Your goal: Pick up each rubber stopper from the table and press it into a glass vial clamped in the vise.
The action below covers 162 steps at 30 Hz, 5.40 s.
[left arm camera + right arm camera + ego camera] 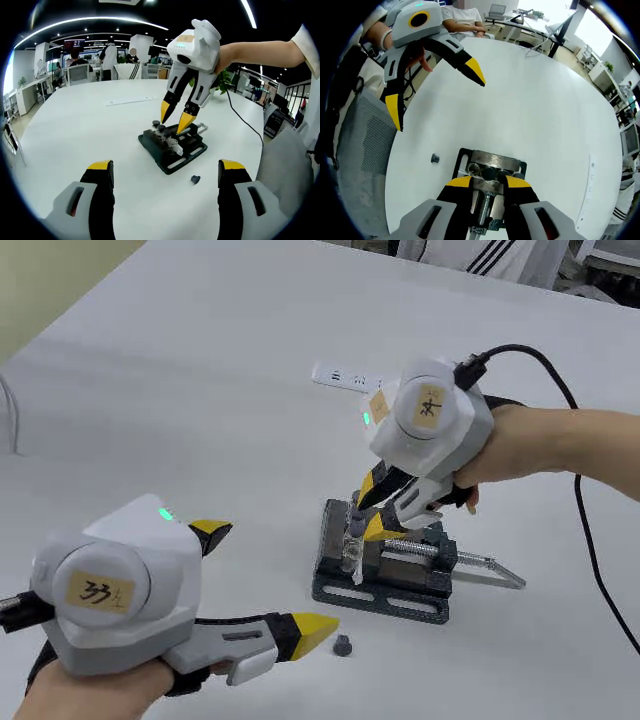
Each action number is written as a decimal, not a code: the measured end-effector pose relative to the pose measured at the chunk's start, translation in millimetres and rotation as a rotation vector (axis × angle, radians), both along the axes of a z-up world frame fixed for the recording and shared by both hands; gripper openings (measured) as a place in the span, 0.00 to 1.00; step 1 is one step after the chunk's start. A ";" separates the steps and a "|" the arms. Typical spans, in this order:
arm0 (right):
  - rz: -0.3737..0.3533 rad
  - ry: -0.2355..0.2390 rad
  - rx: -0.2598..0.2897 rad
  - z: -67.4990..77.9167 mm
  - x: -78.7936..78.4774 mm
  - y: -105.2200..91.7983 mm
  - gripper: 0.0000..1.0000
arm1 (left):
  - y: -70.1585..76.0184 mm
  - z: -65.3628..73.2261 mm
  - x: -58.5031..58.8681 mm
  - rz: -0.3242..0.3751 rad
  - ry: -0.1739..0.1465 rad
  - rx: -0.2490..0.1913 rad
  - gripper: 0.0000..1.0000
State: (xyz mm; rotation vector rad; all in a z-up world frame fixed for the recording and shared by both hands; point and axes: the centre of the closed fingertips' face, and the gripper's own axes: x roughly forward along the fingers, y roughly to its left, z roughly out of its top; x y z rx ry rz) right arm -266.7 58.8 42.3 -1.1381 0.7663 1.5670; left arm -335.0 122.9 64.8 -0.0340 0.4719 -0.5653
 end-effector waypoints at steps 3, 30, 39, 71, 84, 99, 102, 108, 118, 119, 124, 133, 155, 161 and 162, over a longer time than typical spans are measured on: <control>-0.028 0.006 0.041 4.0 -8.0 -3.3 0.27 | 0.7 0.0 -0.1 -0.001 -0.001 0.002 0.84; -0.175 0.207 0.147 -29.6 -90.1 -7.1 0.30 | 7.6 5.0 -15.6 -0.066 -0.054 0.051 0.84; -0.225 0.261 0.116 -55.1 -94.1 -9.4 0.19 | 3.6 6.5 -20.6 -0.060 -0.064 0.036 0.82; -0.382 0.363 0.114 -67.1 -102.5 -6.1 0.04 | 2.1 0.3 -25.1 -0.069 -0.057 0.017 0.76; -0.544 0.519 0.277 -20.5 -106.0 -19.4 0.04 | -3.2 11.4 -23.3 -0.074 -0.095 -0.020 0.71; -0.929 0.949 0.682 66.8 -91.3 0.1 0.04 | -19.3 42.6 -18.3 -0.098 -0.141 -0.101 0.61; -0.976 1.038 0.731 77.5 -89.8 2.4 0.04 | -25.6 47.5 -18.9 -0.120 -0.149 -0.118 0.55; -1.056 1.221 0.774 89.2 -94.0 5.9 0.04 | -39.4 62.5 -19.8 -0.165 -0.183 -0.154 0.41; -1.220 1.443 0.767 84.3 -103.4 9.2 0.04 | -57.9 72.0 -23.9 -0.238 -0.166 -0.256 0.17; -1.224 1.453 0.770 83.9 -102.8 8.4 0.04 | -59.0 71.5 -24.5 -0.245 -0.164 -0.253 0.16; -1.233 1.492 0.777 85.0 -98.8 4.5 0.04 | -63.3 69.1 -27.8 -0.267 -0.151 -0.257 0.12; -1.219 1.536 0.743 83.2 -103.2 2.2 0.04 | -63.9 69.0 -30.8 -0.286 -0.152 -0.269 0.06; -1.176 1.468 0.800 81.7 -102.9 1.1 0.21 | -62.6 59.3 -34.5 -0.310 -0.160 -0.208 0.04; -0.984 1.116 0.800 89.4 -93.8 -1.0 0.29 | -66.6 48.6 -35.7 -0.332 -0.144 -0.131 0.04; -0.950 1.069 0.778 89.6 -95.8 -0.9 0.30 | -67.5 47.9 -36.0 -0.335 -0.143 -0.126 0.04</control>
